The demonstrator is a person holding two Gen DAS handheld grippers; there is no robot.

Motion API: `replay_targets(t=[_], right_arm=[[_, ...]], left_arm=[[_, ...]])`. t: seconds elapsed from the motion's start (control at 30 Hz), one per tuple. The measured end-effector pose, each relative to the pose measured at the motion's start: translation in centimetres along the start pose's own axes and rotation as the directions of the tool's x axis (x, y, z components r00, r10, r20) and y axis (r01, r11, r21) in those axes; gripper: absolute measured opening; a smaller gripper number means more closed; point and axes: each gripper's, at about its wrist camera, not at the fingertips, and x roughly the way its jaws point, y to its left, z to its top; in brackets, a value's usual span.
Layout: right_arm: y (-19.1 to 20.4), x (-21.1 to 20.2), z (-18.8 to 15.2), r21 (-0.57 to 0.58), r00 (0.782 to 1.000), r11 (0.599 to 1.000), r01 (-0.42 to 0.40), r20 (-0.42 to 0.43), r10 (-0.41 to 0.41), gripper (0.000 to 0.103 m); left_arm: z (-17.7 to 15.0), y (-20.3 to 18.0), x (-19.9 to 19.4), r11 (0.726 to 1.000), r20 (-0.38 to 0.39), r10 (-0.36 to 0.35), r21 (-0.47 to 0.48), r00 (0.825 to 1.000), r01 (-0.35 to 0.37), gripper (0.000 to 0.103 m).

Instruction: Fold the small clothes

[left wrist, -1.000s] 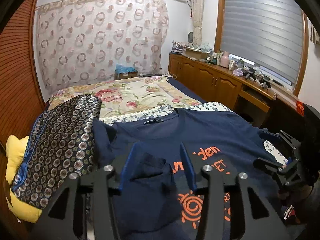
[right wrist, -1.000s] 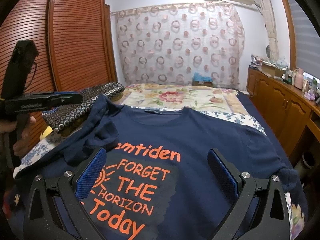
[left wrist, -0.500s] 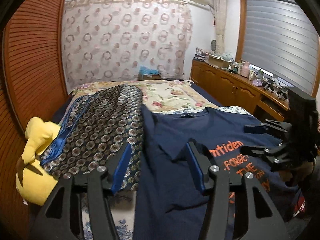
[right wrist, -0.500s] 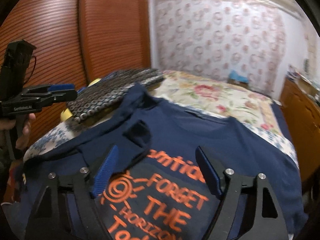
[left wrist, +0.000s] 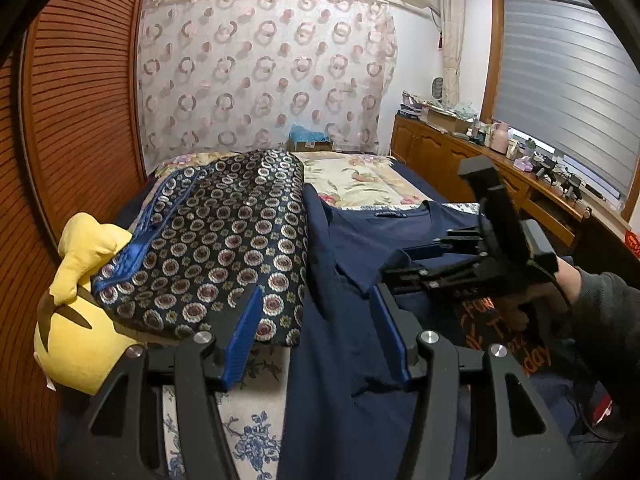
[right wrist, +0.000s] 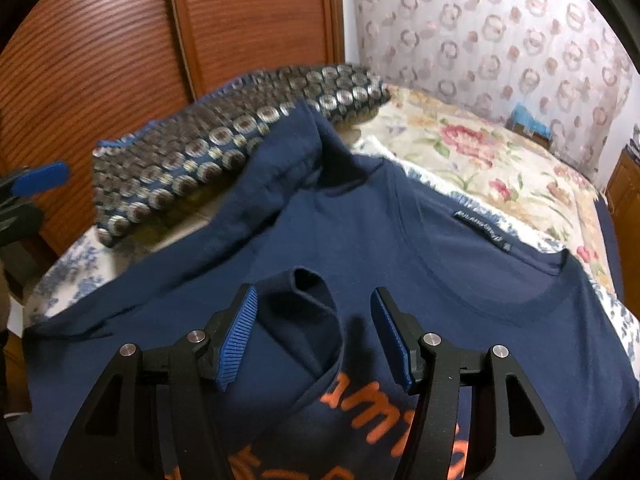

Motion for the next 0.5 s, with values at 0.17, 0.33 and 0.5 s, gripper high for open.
replay_targets(t=[0.17, 0.33, 0.5], right_arm=[[-0.6, -0.1, -0.1, 0.018, 0.999, 0.999, -0.032, 0.007, 0.032, 0.014], [-1.9, -2.0, -0.4, 0.093, 0.996, 0.995, -0.035, 0.081, 0.028, 0.002], [-4.5, -4.0, -1.5, 0.257, 0.989, 0.961, 0.102, 0.074, -0.125, 0.002]], left_arm=[[-0.7, -0.2, 0.5, 1.0, -0.015, -0.001, 0.002, 1.0, 0.002, 0.055], [-1.1, -0.2, 0.5, 1.0, -0.017, -0.004, -0.002, 1.0, 0.004, 0.055], [-1.3, -0.2, 0.7, 1.0, -0.021, -0.005, -0.003, 1.0, 0.005, 0.055]])
